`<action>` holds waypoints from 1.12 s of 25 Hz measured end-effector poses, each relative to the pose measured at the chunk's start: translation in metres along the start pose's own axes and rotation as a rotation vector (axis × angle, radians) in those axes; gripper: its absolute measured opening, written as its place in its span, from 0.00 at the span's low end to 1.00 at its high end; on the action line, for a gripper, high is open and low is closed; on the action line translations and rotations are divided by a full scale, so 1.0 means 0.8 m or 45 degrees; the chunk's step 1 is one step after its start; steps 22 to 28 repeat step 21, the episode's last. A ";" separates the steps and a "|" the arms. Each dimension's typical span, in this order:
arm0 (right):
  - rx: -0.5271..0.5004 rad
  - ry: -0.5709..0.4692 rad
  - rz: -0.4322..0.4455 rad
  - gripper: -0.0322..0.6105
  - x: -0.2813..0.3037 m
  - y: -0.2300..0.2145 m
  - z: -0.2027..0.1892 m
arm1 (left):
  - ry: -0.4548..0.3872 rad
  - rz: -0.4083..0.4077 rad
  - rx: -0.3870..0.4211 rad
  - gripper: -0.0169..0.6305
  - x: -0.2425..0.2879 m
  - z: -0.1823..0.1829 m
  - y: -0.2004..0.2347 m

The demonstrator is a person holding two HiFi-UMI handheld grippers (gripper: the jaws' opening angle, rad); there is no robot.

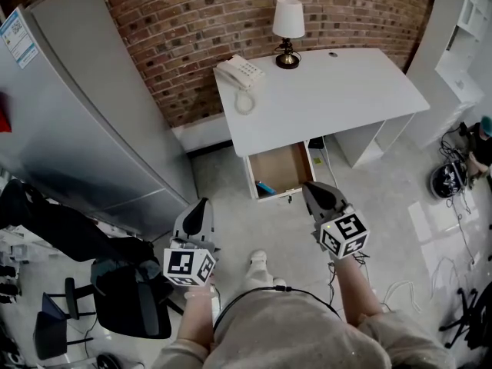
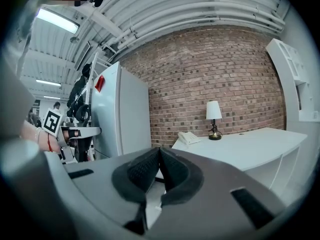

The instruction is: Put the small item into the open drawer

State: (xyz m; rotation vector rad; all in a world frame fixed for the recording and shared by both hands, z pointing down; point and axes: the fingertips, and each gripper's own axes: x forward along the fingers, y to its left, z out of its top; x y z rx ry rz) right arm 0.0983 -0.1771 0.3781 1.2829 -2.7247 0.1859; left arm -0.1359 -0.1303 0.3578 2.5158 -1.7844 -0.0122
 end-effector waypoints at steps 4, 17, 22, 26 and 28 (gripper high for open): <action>0.002 0.002 0.001 0.06 -0.003 0.002 -0.003 | 0.000 0.007 0.001 0.03 -0.006 -0.002 0.001; 0.019 0.003 0.005 0.06 -0.006 0.001 -0.005 | -0.004 0.003 0.006 0.03 -0.006 0.002 0.001; 0.023 0.004 -0.005 0.06 -0.005 -0.004 -0.005 | 0.002 0.002 0.003 0.03 -0.002 0.003 0.002; 0.023 0.004 -0.005 0.06 -0.005 -0.004 -0.005 | 0.002 0.002 0.003 0.03 -0.002 0.003 0.002; 0.023 0.004 -0.005 0.06 -0.005 -0.004 -0.005 | 0.002 0.002 0.003 0.03 -0.002 0.003 0.002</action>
